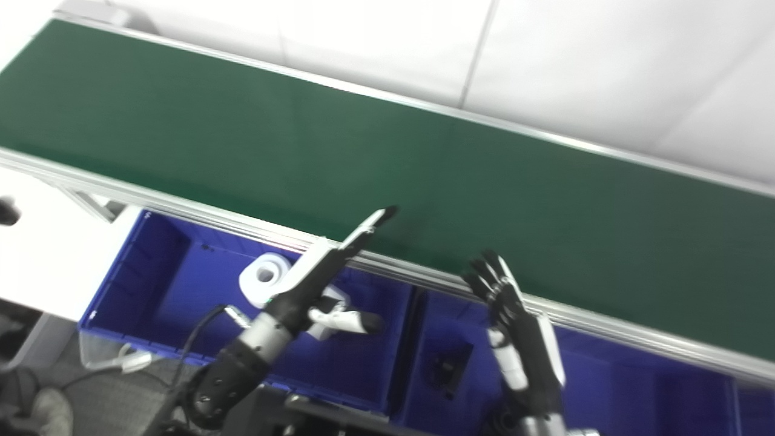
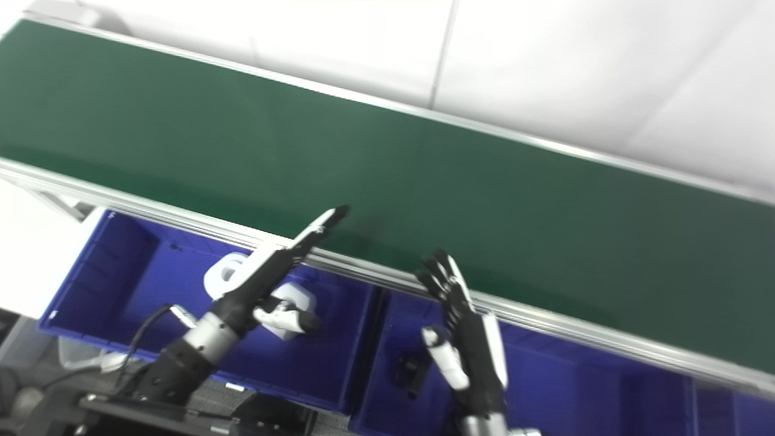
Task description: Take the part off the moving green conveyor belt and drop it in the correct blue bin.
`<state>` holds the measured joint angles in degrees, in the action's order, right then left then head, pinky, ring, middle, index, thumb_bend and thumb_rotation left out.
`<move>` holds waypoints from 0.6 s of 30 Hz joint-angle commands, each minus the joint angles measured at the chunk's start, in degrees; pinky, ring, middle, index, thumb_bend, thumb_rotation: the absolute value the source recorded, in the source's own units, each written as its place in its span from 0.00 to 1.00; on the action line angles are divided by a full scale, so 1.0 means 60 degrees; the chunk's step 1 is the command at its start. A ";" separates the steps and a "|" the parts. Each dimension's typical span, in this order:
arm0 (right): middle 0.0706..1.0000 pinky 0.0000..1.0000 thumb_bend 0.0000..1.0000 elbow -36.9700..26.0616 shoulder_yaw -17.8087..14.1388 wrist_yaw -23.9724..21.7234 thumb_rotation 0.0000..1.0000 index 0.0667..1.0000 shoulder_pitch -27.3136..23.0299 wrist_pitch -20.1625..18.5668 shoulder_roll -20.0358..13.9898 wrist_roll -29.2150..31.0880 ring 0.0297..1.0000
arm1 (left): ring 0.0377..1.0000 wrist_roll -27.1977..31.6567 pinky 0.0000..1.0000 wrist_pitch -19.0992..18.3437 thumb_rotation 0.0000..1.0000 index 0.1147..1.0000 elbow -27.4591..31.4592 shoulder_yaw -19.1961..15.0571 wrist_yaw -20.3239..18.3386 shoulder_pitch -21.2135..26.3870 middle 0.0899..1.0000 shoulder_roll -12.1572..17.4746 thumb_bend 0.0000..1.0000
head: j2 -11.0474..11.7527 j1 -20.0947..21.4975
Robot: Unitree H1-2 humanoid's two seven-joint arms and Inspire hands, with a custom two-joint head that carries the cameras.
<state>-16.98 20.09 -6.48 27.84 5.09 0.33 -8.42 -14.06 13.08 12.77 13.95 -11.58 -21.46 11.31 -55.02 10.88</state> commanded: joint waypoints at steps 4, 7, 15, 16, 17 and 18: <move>0.93 0.91 0.80 0.0057 0.0220 0.0129 0.90 0.96 -0.0146 0.0035 0.0385 -0.0035 0.90 | 1.00 0.0508 0.99 0.0651 0.85 1.00 -0.0163 0.0112 -0.0290 0.0305 1.00 0.0359 1.00 | 0.0053 0.0340; 0.93 0.90 0.83 0.0128 0.0293 0.0187 0.91 0.96 -0.0171 -0.0051 0.0469 -0.0153 0.89 | 1.00 0.0586 0.99 0.0722 0.86 1.00 -0.0309 0.0154 -0.0406 0.0365 1.00 0.0524 1.00 | 0.0098 0.0505; 0.94 0.90 0.87 0.0272 0.0423 0.0218 0.90 0.96 -0.0179 -0.0157 0.0650 -0.0160 0.89 | 1.00 0.0702 1.00 0.0730 0.86 1.00 -0.0445 0.0131 -0.0586 0.0368 0.99 0.0791 1.00 | 0.0269 0.1230; 0.94 0.90 0.87 0.0300 0.0457 0.0213 0.90 0.96 -0.0165 -0.0141 0.0678 -0.0134 0.89 | 1.00 0.0781 1.00 0.0825 0.86 1.00 -0.0489 0.0121 -0.0618 0.0361 0.99 0.0828 1.00 | 0.0308 0.1335; 0.94 0.90 0.87 0.0323 0.0489 0.0213 0.90 0.96 -0.0149 -0.0125 0.0702 -0.0120 0.90 | 1.00 0.0874 1.00 0.0922 0.85 1.00 -0.0536 0.0110 -0.0652 0.0353 0.99 0.0858 1.00 | 0.0330 0.1427; 0.94 0.91 0.87 0.0331 0.0516 0.0211 0.90 0.96 -0.0132 -0.0133 0.0727 -0.0083 0.90 | 1.00 0.0946 1.00 0.0981 0.85 1.00 -0.0565 0.0104 -0.0682 0.0343 0.98 0.0886 1.00 | 0.0341 0.1461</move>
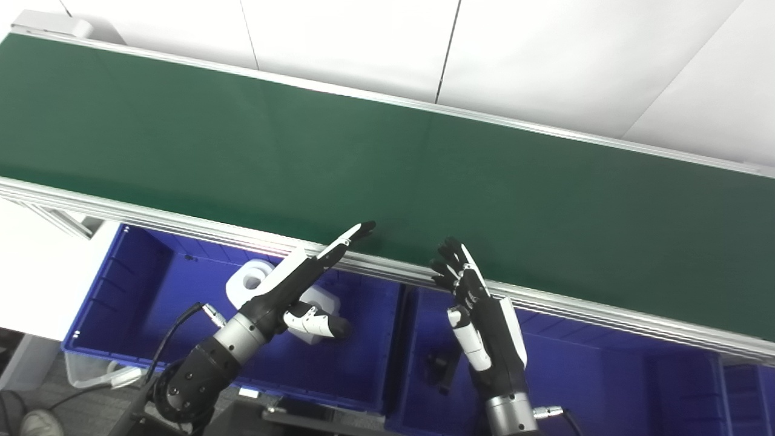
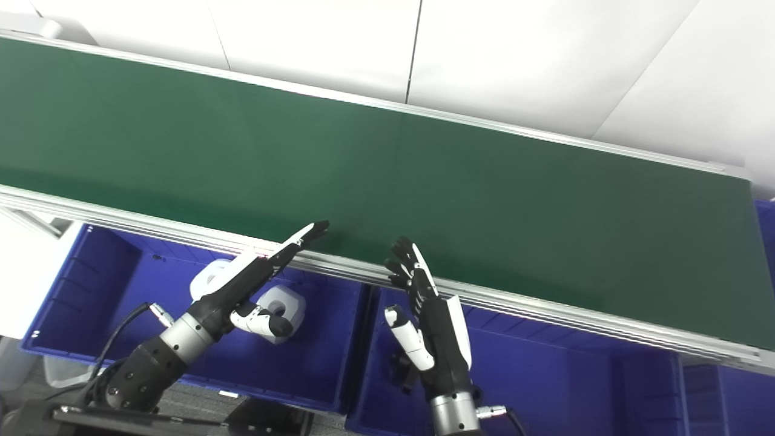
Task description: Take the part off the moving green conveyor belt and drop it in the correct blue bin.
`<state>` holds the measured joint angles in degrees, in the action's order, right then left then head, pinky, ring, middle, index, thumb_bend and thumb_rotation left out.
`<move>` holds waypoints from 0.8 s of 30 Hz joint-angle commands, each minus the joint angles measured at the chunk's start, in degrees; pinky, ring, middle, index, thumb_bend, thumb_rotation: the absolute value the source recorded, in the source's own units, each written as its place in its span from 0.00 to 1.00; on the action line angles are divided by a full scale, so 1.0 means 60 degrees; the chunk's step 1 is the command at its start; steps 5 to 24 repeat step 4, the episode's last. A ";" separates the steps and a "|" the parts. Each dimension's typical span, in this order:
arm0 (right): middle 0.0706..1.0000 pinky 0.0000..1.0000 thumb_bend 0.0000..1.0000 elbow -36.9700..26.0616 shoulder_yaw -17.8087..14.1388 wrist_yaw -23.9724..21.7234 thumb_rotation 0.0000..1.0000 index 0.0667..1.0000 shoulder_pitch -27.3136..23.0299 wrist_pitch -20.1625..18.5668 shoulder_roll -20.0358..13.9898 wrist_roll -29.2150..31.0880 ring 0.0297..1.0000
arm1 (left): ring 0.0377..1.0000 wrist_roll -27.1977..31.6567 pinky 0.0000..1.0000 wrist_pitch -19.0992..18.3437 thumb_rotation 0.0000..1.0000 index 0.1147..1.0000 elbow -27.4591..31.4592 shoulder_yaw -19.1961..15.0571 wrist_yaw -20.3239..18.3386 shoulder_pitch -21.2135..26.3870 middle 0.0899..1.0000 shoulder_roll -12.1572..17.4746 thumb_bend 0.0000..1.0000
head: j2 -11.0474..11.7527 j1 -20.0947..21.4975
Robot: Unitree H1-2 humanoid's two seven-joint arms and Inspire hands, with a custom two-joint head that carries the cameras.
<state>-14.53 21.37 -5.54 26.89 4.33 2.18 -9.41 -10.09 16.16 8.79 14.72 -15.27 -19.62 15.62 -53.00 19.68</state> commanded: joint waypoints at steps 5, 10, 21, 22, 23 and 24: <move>0.95 0.91 0.88 0.0077 0.0386 0.0115 0.89 0.96 0.0019 0.0176 0.0492 0.0049 0.90 | 1.00 0.0499 1.00 0.0608 0.85 1.00 0.0098 -0.0045 -0.0162 0.0008 0.98 0.0280 1.00 | 0.0142 0.0542; 0.95 0.91 0.88 0.0077 0.0386 0.0115 0.89 0.96 0.0019 0.0176 0.0492 0.0049 0.90 | 1.00 0.0499 1.00 0.0608 0.85 1.00 0.0098 -0.0045 -0.0162 0.0008 0.98 0.0280 1.00 | 0.0142 0.0542; 0.95 0.91 0.88 0.0077 0.0386 0.0115 0.89 0.96 0.0019 0.0176 0.0492 0.0049 0.90 | 1.00 0.0499 1.00 0.0608 0.85 1.00 0.0098 -0.0045 -0.0162 0.0008 0.98 0.0280 1.00 | 0.0142 0.0542; 0.95 0.91 0.88 0.0077 0.0386 0.0115 0.89 0.96 0.0019 0.0176 0.0492 0.0049 0.90 | 1.00 0.0499 1.00 0.0608 0.85 1.00 0.0098 -0.0045 -0.0162 0.0008 0.98 0.0280 1.00 | 0.0142 0.0542; 0.95 0.91 0.88 0.0077 0.0386 0.0115 0.89 0.96 0.0019 0.0176 0.0492 0.0049 0.90 | 1.00 0.0499 1.00 0.0608 0.85 1.00 0.0098 -0.0045 -0.0162 0.0008 0.98 0.0280 1.00 | 0.0142 0.0542; 0.95 0.91 0.88 0.0077 0.0386 0.0115 0.89 0.96 0.0019 0.0176 0.0492 0.0049 0.90 | 1.00 0.0499 1.00 0.0608 0.85 1.00 0.0098 -0.0045 -0.0162 0.0008 0.98 0.0280 1.00 | 0.0142 0.0542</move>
